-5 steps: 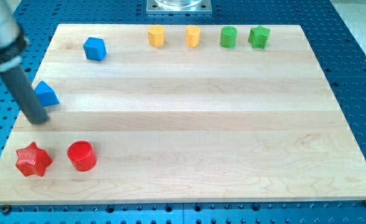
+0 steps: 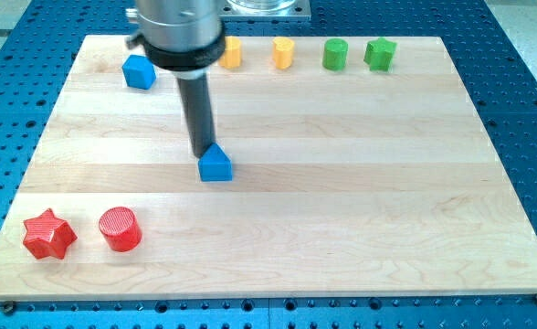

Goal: Push blue triangle horizontal to the red circle

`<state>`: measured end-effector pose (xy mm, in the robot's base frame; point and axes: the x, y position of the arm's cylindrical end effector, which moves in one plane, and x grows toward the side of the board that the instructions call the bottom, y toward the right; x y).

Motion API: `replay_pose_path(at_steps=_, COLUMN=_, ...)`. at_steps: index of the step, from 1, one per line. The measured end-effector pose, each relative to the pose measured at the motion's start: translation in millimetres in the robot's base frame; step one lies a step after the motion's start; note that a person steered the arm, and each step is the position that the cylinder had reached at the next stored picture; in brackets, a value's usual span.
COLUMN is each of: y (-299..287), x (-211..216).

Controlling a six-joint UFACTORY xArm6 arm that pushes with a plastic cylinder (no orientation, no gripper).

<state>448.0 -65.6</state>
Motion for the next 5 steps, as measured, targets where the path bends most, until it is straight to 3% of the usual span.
replay_pose_path(at_steps=1, y=11.4, x=60.9)
replay_pose_path(at_steps=3, y=65.0, x=74.2)
replay_pose_path(at_steps=5, y=51.8, x=104.7)
